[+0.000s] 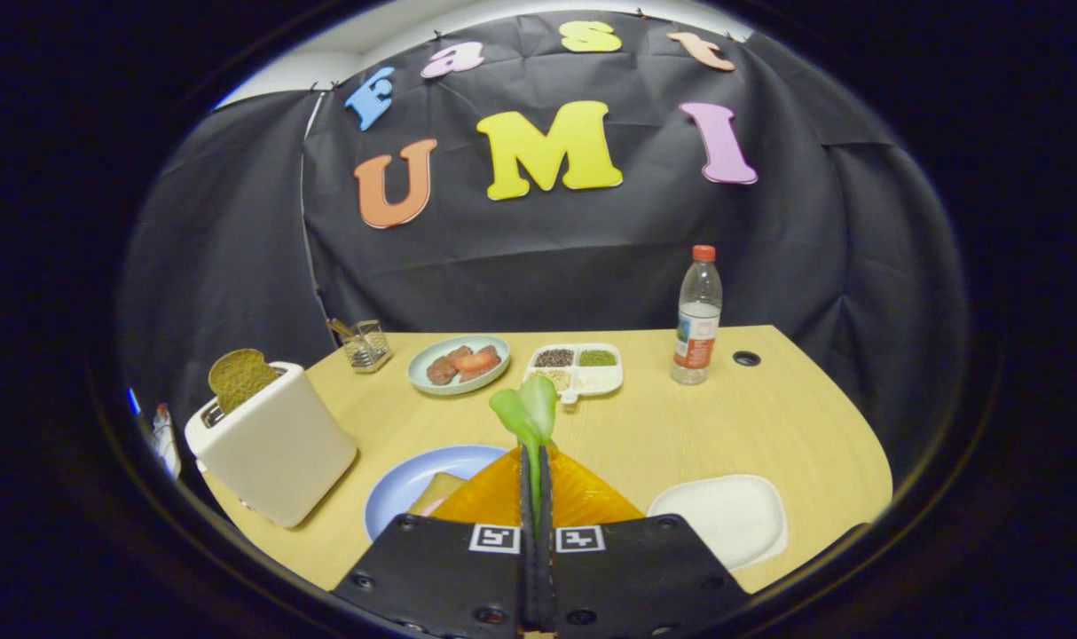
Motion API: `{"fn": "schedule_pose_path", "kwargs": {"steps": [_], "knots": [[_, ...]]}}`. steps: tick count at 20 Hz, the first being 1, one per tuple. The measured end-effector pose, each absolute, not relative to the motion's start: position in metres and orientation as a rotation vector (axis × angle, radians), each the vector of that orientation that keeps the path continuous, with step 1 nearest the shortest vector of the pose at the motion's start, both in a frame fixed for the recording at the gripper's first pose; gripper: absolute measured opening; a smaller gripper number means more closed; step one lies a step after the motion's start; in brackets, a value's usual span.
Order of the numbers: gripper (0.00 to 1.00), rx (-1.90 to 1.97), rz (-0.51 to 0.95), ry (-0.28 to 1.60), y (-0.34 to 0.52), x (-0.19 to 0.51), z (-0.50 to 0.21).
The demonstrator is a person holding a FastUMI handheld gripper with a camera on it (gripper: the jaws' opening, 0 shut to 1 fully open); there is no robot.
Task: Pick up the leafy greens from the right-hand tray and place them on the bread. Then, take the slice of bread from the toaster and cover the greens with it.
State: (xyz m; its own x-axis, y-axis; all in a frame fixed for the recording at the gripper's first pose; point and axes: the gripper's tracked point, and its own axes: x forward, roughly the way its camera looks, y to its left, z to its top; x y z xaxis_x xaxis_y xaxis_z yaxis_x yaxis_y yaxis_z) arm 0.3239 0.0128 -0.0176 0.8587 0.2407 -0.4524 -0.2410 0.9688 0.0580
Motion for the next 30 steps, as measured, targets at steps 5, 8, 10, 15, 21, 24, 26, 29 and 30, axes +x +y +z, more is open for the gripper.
{"fn": "schedule_pose_path", "kwargs": {"steps": [5, 8, 10, 15, 21, 24, 26, 29, 30], "knots": [[0.00, -0.132, 0.205, 0.484, 0.033, 0.327, -0.047], [0.00, -0.131, 0.197, 0.497, 0.049, 0.324, -0.057], [0.00, -0.103, 0.210, 0.500, 0.063, 0.320, -0.061], [0.13, 0.016, 0.261, 0.526, 0.095, 0.310, -0.065], [0.40, 0.081, 0.286, 0.549, 0.113, 0.307, -0.073], [0.47, 0.091, 0.286, 0.536, 0.117, 0.306, -0.070], [0.49, 0.089, 0.281, 0.515, 0.117, 0.306, -0.064], [0.67, 0.075, 0.258, 0.443, 0.111, 0.305, -0.044], [0.73, 0.069, 0.248, 0.413, 0.109, 0.303, -0.034]]}}
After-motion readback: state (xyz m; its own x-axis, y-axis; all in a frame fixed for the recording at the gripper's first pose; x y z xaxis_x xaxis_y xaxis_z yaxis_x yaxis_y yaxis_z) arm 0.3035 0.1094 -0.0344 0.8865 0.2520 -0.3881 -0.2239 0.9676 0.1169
